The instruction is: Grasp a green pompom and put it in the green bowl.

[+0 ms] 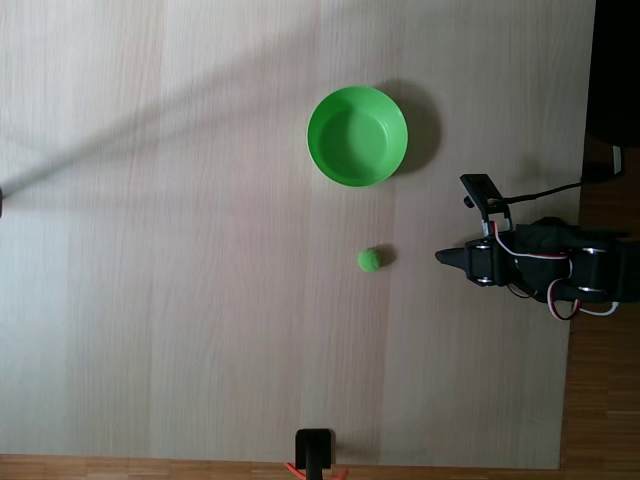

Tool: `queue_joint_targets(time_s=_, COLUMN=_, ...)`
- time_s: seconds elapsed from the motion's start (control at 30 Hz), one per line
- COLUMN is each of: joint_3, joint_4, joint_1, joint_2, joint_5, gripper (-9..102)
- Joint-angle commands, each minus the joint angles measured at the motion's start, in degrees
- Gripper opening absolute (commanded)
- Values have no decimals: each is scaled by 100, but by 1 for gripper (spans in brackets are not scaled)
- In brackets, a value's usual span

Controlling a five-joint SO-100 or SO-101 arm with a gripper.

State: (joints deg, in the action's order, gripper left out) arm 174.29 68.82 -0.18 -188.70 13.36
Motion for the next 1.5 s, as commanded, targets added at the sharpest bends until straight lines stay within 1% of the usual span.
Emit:
queue_joint_targets(time_s=0.0, joint_3=-123, joint_4=-9, joint_1=26, joint_2=-334, joint_5=26, gripper=0)
queue_joint_targets(time_s=0.23, joint_3=-167, joint_4=-9, joint_1=44, joint_2=-264, joint_5=26, gripper=0)
queue_joint_targets(time_s=0.4, joint_3=-686, joint_4=-70, joint_1=44, joint_2=580, joint_5=26, gripper=0)
queue_joint_targets(time_s=0.53, joint_3=-1898, joint_4=-378, joint_1=44, joint_2=1626, joint_5=26, gripper=0)
queue_joint_targets(time_s=0.73, joint_3=-3489, joint_4=-773, joint_1=35, joint_2=3841, joint_5=35, gripper=0)
queue_joint_targets(time_s=0.9, joint_3=-4518, joint_4=-791, joint_1=35, joint_2=5186, joint_5=26, gripper=0)
queue_joint_targets(time_s=1.17, joint_3=-5713, joint_4=-791, joint_1=-44, joint_2=6662, joint_5=26, gripper=0)
queue_joint_targets(time_s=1.33, joint_3=-6038, joint_4=-800, joint_1=-44, joint_2=8042, joint_5=26, gripper=0)
queue_joint_targets(time_s=1.47, joint_3=-6135, joint_4=-800, joint_1=-53, joint_2=8648, joint_5=26, gripper=0)
